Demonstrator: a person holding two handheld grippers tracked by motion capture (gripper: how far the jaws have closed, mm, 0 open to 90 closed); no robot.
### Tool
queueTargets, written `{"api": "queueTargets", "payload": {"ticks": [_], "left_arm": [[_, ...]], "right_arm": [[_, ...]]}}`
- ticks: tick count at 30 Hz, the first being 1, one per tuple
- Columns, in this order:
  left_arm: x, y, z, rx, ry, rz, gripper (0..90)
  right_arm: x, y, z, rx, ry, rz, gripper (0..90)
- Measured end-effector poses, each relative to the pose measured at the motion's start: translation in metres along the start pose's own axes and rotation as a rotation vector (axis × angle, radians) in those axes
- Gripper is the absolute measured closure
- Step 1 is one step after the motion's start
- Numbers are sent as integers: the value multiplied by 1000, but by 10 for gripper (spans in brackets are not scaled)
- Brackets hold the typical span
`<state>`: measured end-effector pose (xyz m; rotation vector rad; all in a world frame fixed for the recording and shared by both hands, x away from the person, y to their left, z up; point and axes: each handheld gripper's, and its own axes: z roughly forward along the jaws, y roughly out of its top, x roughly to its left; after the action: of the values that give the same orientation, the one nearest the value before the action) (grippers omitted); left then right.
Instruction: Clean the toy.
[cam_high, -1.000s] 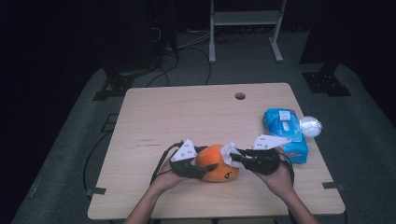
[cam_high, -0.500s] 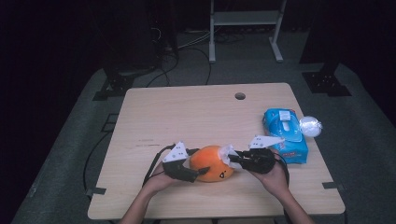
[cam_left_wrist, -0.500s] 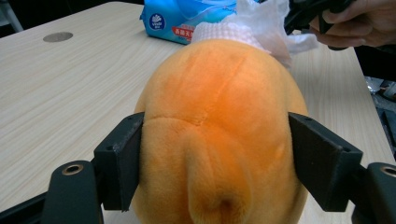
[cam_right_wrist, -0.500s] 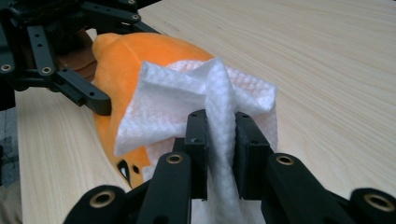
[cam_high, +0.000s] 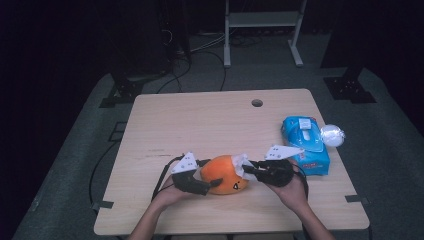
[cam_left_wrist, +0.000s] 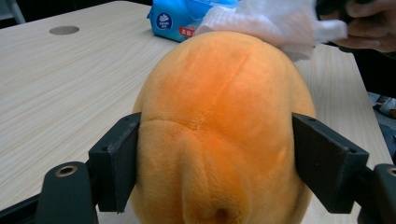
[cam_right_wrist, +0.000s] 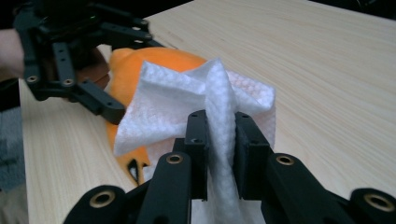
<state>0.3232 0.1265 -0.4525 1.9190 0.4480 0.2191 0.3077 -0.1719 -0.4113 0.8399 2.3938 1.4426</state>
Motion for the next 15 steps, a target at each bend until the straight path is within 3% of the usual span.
{"api": "queueTargets", "payload": {"ticks": [2,4,9,11,13,15], "left_arm": [[0,-1,0,1,-3,4,217],[-1,0,0,4,-1,0,217],[-4,2,2,17,7,20,219],[-6,2,3,14,5,28,218],[-8,2,4,8,4,50,216],[-10,2,5,11,7,61,210]], "right_arm": [[3,-1,3,16,-4,-12,769],[-3,-5,3,19,8,8,769],[-18,-18,3,64,-47,45,772],[-18,-16,0,44,-42,58,772],[-13,-8,-3,-10,-2,62,771],[-6,-3,-4,-27,15,38,771]]}}
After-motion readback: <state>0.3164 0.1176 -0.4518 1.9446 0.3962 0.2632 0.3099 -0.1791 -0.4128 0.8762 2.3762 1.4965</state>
